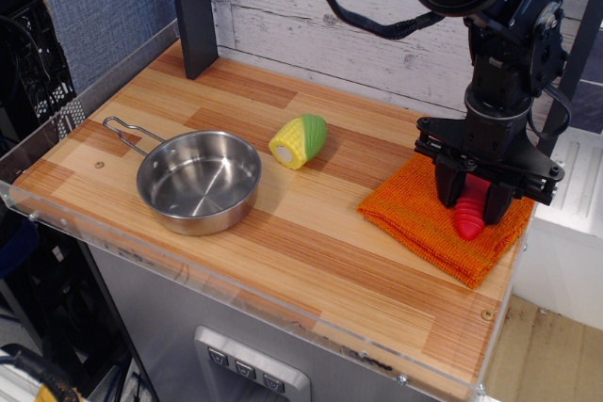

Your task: Move the red fork to the left of the cloth.

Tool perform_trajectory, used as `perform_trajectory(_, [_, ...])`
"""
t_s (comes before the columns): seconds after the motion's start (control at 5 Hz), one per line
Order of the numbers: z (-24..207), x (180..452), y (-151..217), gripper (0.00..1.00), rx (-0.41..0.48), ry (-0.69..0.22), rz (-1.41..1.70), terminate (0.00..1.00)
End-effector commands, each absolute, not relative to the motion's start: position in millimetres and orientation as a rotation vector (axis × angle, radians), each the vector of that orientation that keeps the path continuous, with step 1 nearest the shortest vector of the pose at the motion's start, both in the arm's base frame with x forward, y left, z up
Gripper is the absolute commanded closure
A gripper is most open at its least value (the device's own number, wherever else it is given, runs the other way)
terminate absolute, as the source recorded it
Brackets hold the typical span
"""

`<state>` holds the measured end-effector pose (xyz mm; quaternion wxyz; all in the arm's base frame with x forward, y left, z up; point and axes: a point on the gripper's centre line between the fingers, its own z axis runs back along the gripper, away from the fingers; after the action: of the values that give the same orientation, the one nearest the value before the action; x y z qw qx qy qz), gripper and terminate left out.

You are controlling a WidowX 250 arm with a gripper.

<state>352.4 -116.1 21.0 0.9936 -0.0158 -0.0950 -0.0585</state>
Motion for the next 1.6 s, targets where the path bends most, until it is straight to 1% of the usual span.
perform_trajectory(0.0, [52, 363, -116, 1.0, -0.057, -0.269, -0.111, 0.0])
perform_trajectory(0.2, [73, 362, -115, 1.0, -0.073, -0.288, -0.101, 0.0])
perform_trajectory(0.4, [103, 358, -114, 1.0, -0.091, -0.334, -0.105, 0.0])
perform_trajectory(0.6, [130, 348, -104, 1.0, -0.118, -0.371, -0.092, 0.0])
perform_trajectory(0.8, [137, 330, -92, 1.0, -0.12, -0.352, -0.114, 0.0])
perform_trajectory(1.0, [114, 310, -73, 1.0, -0.113, -0.282, -0.145, 0.0])
perform_trajectory(1.2, [90, 290, -54, 1.0, -0.084, -0.222, -0.179, 0.0])
perform_trajectory(1.4, [71, 275, -41, 1.0, -0.071, -0.191, -0.189, 0.0])
